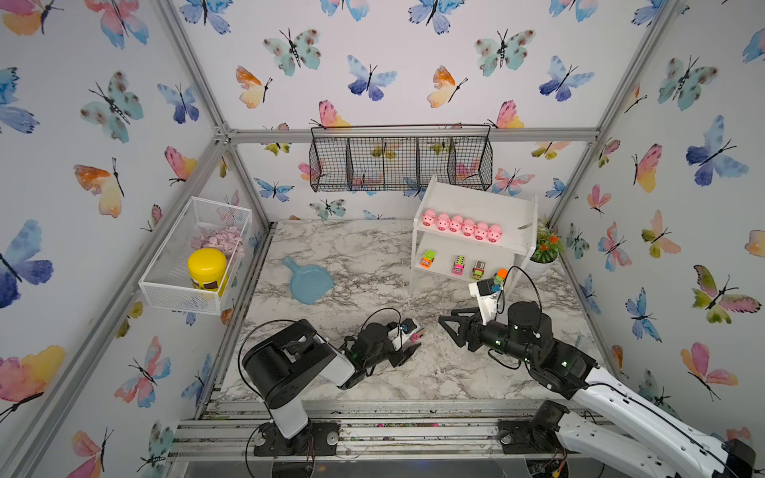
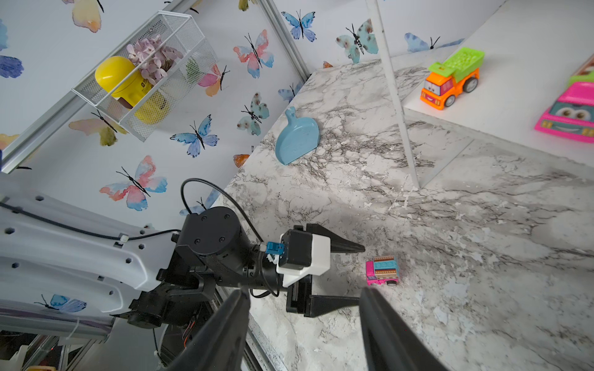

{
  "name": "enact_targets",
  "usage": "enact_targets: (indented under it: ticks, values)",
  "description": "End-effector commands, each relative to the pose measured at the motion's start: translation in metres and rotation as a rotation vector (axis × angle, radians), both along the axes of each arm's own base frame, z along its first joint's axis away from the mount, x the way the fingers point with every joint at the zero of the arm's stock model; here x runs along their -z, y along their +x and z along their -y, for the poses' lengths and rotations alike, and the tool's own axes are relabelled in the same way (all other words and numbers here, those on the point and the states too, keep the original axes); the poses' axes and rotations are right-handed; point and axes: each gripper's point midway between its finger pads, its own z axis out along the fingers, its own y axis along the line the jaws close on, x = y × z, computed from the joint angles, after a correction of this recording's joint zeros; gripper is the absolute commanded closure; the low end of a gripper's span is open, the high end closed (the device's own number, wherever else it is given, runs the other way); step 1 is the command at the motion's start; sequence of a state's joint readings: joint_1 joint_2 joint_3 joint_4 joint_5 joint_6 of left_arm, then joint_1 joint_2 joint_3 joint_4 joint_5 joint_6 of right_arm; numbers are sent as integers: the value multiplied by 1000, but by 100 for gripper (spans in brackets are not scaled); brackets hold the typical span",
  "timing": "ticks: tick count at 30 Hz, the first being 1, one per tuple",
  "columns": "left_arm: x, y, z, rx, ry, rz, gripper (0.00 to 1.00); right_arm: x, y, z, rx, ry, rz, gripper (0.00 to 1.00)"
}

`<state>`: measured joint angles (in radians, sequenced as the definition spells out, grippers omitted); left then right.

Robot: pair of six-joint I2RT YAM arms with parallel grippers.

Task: Organize plastic toys on shelves
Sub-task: Pick up the plastic toy at the center of the board.

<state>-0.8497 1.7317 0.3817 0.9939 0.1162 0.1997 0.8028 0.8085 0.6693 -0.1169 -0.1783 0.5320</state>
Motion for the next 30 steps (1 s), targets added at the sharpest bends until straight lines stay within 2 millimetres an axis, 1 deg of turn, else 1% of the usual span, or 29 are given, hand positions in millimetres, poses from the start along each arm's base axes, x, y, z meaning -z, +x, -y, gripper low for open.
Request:
enact_targets:
  ticks: [1,5,10,20,21,23,30]
  values:
    - [0,14,-3,-58,-14,10,36,-15,1,-5,-27,30,19,40]
    - [7,19,-3,-65,-20,-18,41,-13,3,-8,-37,27,12,41]
    - [8,22,1,-54,-29,-29,44,-11,5,-7,-34,24,6,42]
    - [9,18,9,-1,-48,-53,47,-6,8,-6,-30,23,-12,43]
    - [10,16,9,8,-47,-57,48,-5,9,-6,-29,22,-14,43]
    - [10,15,10,17,-48,-63,55,-6,9,-6,-30,25,-13,43]
    - [13,16,11,29,-46,-77,57,-6,10,-5,-25,29,-19,45]
